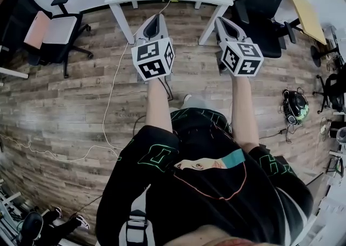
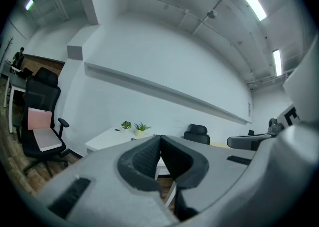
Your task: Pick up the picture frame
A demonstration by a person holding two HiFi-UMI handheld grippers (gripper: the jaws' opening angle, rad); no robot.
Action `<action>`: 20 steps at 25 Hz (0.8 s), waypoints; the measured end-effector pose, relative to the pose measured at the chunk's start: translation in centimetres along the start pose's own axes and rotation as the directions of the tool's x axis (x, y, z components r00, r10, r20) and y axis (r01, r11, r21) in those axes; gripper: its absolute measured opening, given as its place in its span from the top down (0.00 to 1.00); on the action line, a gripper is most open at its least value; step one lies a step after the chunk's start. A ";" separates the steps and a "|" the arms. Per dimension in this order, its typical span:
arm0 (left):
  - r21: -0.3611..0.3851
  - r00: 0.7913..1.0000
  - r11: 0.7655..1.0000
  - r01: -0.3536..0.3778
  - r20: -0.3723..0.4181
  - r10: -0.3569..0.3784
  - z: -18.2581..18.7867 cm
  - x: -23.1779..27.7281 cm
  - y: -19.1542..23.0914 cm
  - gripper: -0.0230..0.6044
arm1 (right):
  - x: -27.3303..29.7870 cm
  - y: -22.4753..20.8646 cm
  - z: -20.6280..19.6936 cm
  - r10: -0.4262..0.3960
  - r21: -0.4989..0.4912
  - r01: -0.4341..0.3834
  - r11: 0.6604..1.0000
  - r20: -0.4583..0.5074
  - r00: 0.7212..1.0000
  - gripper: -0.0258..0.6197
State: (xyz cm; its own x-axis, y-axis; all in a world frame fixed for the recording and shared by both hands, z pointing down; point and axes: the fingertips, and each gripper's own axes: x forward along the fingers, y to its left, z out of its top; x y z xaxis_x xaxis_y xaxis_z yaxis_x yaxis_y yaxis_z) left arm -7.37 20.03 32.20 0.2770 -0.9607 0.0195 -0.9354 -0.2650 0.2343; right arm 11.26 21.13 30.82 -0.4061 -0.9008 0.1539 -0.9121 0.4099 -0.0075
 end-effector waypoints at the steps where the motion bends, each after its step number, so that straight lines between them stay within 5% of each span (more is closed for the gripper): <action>1: -0.002 1.000 1.000 0.002 0.002 -0.002 0.1 0.1 0.0 0.95 | 0.0 0.0 0.2 0.001 -0.001 -0.001 1.000 0.001 1.000 0.95; 20: -0.068 1.000 0.998 -0.004 -0.009 0.004 -0.4 2.3 3.1 0.95 | 3.9 0.6 -0.7 0.003 -0.056 -0.007 0.998 -0.078 0.997 0.95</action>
State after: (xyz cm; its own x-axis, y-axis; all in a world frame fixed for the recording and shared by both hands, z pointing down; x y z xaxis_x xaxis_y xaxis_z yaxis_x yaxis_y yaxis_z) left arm -9.50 17.06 33.37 0.2757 -0.9608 0.0292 -0.9193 -0.2547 0.2999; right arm 9.19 18.00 32.08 -0.4029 -0.8858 0.2303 -0.9047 0.4235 0.0464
